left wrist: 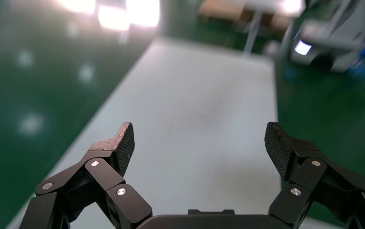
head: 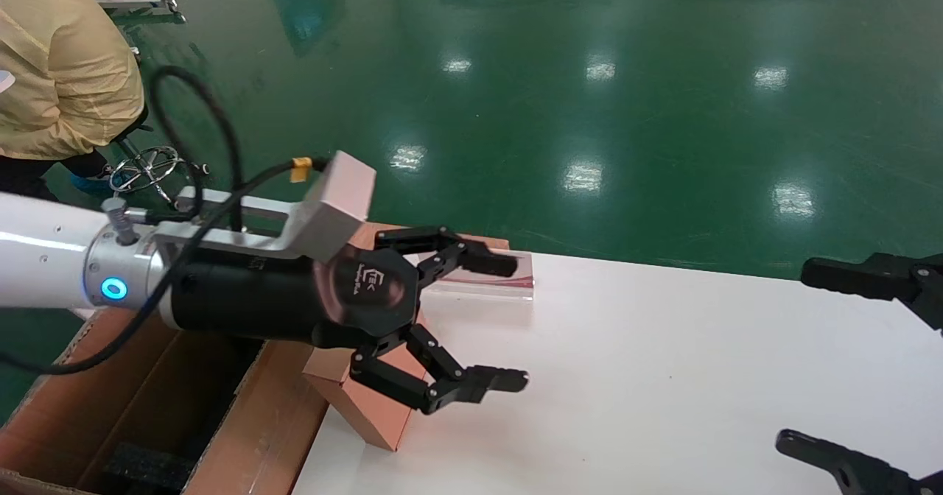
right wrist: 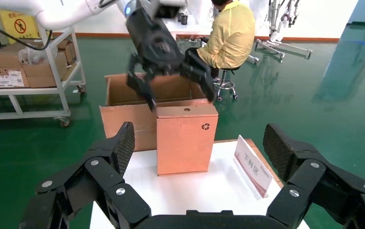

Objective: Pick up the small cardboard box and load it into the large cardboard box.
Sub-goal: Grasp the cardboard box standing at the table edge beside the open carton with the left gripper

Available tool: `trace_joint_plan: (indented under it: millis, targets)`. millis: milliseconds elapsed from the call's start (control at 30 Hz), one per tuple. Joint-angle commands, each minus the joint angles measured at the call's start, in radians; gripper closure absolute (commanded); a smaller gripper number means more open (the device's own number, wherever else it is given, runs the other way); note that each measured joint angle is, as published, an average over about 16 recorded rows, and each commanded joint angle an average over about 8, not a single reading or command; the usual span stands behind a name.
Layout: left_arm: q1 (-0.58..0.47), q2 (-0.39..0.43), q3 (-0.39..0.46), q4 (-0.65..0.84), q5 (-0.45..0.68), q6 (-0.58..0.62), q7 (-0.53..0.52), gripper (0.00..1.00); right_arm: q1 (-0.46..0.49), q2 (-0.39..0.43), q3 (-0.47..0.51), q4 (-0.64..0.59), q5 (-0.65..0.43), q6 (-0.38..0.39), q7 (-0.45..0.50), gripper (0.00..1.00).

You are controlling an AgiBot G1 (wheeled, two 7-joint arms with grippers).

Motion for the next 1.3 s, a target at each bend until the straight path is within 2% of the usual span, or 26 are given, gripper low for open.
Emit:
trace_joint_plan:
  millis: [33,267,433,667,967,1300]
  targets:
    - [-0.036,-0.016,0.027,-0.013,0.061,-0.005,-0.063,0.00,0.000,0.000,0.000,0.000,0.000,0.000,0.000,0.00]
    - [-0.265,0.005,0.168,-0.022,0.313,0.077,-0.296,0.00,0.000,0.000,-0.001,0.000,0.000,0.000,0.000,0.00]
    - [-0.390,0.020,0.283,-0.026,0.420,0.091,-0.424,0.00,0.000,0.000,-0.001,0.000,0.001,0.000,-0.001,0.00]
    - [-0.558,0.052,0.478,-0.033,0.539,0.097,-0.539,0.00,0.000,0.001,-0.002,0.000,0.001,0.001,-0.001,0.00]
    - [-0.731,0.099,0.717,-0.035,0.586,0.094,-0.673,0.00,0.001,0.001,-0.002,0.000,0.002,0.001,-0.001,0.00]
    - [-0.842,0.118,0.912,-0.036,0.568,0.082,-0.777,0.00,0.001,0.001,-0.003,0.000,0.002,0.001,-0.002,0.00]
